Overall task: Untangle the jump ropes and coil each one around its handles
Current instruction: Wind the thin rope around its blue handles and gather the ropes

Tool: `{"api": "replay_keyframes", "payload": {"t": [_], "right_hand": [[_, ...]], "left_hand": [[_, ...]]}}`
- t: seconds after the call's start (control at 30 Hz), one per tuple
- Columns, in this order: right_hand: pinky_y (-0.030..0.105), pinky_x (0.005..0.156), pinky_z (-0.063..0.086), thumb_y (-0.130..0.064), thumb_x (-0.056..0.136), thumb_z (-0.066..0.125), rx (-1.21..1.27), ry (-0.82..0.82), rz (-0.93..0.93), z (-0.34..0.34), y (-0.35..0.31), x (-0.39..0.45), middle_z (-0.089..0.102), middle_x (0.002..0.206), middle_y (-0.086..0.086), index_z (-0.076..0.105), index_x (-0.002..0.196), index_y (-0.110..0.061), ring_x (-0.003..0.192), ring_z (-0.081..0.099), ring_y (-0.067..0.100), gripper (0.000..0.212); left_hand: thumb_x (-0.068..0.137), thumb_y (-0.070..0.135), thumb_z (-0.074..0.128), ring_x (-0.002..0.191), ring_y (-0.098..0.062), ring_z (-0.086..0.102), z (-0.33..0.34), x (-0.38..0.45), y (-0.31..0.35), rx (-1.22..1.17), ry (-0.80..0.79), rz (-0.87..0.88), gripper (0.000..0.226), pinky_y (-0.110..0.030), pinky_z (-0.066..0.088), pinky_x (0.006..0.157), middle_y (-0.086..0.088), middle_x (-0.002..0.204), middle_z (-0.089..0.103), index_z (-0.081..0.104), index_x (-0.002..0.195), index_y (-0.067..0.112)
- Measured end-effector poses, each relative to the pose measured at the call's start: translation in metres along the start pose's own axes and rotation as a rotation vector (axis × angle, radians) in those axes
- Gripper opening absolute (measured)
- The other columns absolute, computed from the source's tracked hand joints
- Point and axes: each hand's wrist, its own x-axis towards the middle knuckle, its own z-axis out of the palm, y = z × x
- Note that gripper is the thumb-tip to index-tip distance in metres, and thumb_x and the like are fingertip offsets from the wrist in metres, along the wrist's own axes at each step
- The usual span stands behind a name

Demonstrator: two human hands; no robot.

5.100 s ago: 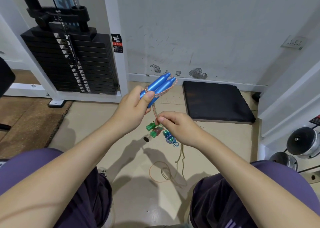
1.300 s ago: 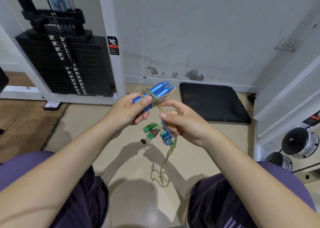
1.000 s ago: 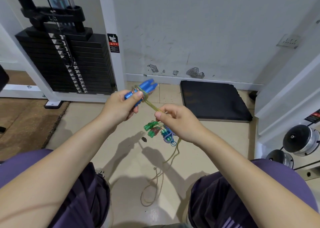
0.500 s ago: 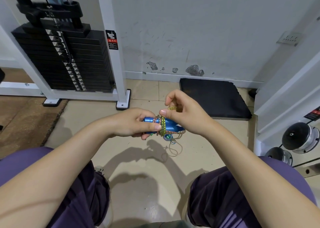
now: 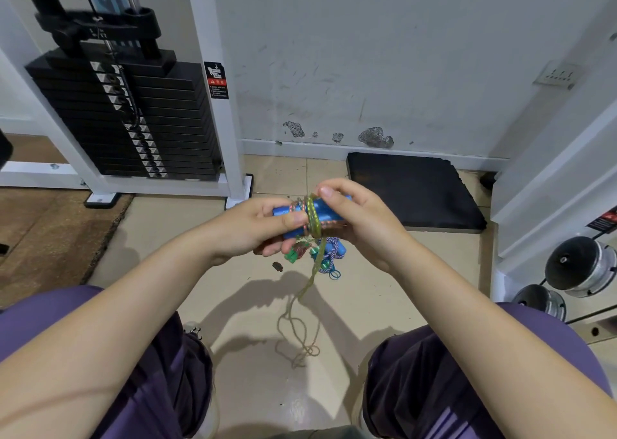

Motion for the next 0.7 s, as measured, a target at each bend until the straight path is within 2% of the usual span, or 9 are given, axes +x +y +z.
{"api": "replay_keyframes", "payload": {"t": [0.1, 0.17, 0.27, 0.37, 0.43, 0.53, 0.6, 0.7], "right_hand": [[0.029, 0.064, 0.048, -0.026, 0.096, 0.058, 0.105, -0.063, 0.060, -0.001, -0.001, -0.001, 0.062, 0.089, 0.010, 0.059, 0.121, -0.005, 0.062, 0.055, 0.019, 0.033], [0.021, 0.052, 0.038, -0.022, 0.092, 0.064, 0.040, -0.068, 0.073, 0.001, 0.003, -0.001, 0.051, 0.073, 0.005, 0.060, 0.122, -0.004, 0.053, 0.040, 0.013, 0.035], [0.014, 0.042, 0.033, -0.015, 0.093, 0.065, -0.193, -0.005, 0.075, 0.007, 0.005, 0.000, 0.035, 0.065, 0.005, 0.065, 0.114, -0.005, 0.045, 0.031, 0.005, 0.024], [0.012, 0.041, 0.033, -0.017, 0.093, 0.065, -0.456, 0.071, -0.007, 0.009, 0.001, 0.000, 0.038, 0.060, 0.002, 0.066, 0.096, -0.006, 0.041, 0.033, 0.001, 0.012], [0.012, 0.042, 0.031, -0.020, 0.092, 0.066, -0.589, 0.100, -0.068, 0.007, -0.001, 0.000, 0.038, 0.055, -0.004, 0.062, 0.081, -0.008, 0.040, 0.034, 0.003, 0.017], [0.014, 0.046, 0.028, -0.024, 0.089, 0.070, -0.731, 0.126, -0.183, 0.006, -0.003, -0.003, 0.039, 0.052, -0.007, 0.059, 0.072, -0.009, 0.043, 0.038, 0.005, 0.025], [0.013, 0.044, 0.030, -0.022, 0.088, 0.071, -0.778, 0.101, -0.226, 0.006, -0.006, -0.005, 0.044, 0.051, -0.006, 0.060, 0.072, -0.007, 0.042, 0.045, 0.003, 0.025], [0.018, 0.048, 0.038, -0.025, 0.084, 0.075, -0.793, 0.059, -0.247, 0.004, -0.007, -0.004, 0.060, 0.062, 0.007, 0.065, 0.074, -0.005, 0.051, 0.050, 0.006, 0.024]], "left_hand": [[0.094, 0.040, 0.058, 0.043, -0.011, 0.038, -0.004, 0.006, -0.001, -0.124, 0.175, 0.005, 0.032, -0.018, 0.025, 0.042, -0.002, 0.060, 0.056, 0.055, 0.092, 0.008], [0.093, 0.042, 0.052, 0.042, -0.010, 0.037, -0.010, 0.009, -0.001, -0.212, 0.301, 0.018, 0.032, -0.017, 0.025, 0.040, -0.001, 0.060, 0.055, 0.056, 0.091, 0.010], [0.099, 0.038, 0.052, 0.041, -0.010, 0.035, -0.018, 0.010, -0.003, -0.147, 0.446, -0.012, 0.028, -0.018, 0.024, 0.040, -0.002, 0.060, 0.054, 0.057, 0.087, 0.013], [0.099, 0.037, 0.055, 0.042, -0.010, 0.036, -0.018, 0.010, -0.007, -0.078, 0.481, -0.058, 0.026, -0.016, 0.027, 0.039, -0.004, 0.060, 0.054, 0.058, 0.086, 0.014], [0.098, 0.039, 0.057, 0.042, -0.009, 0.037, -0.020, 0.011, -0.009, -0.016, 0.496, -0.094, 0.028, -0.016, 0.028, 0.040, -0.004, 0.059, 0.054, 0.060, 0.088, 0.012], [0.093, 0.047, 0.063, 0.044, -0.010, 0.039, -0.022, 0.009, -0.012, 0.226, 0.388, -0.157, 0.038, -0.022, 0.030, 0.045, 0.000, 0.055, 0.055, 0.063, 0.086, 0.009], [0.093, 0.043, 0.063, 0.044, -0.008, 0.039, -0.017, 0.005, -0.010, 0.353, 0.245, -0.186, 0.036, -0.019, 0.031, 0.045, 0.001, 0.055, 0.056, 0.063, 0.081, 0.010], [0.094, 0.040, 0.063, 0.043, -0.009, 0.037, -0.013, 0.000, -0.002, 0.349, 0.019, -0.197, 0.038, -0.017, 0.030, 0.044, -0.003, 0.058, 0.055, 0.060, 0.082, 0.004]]}}
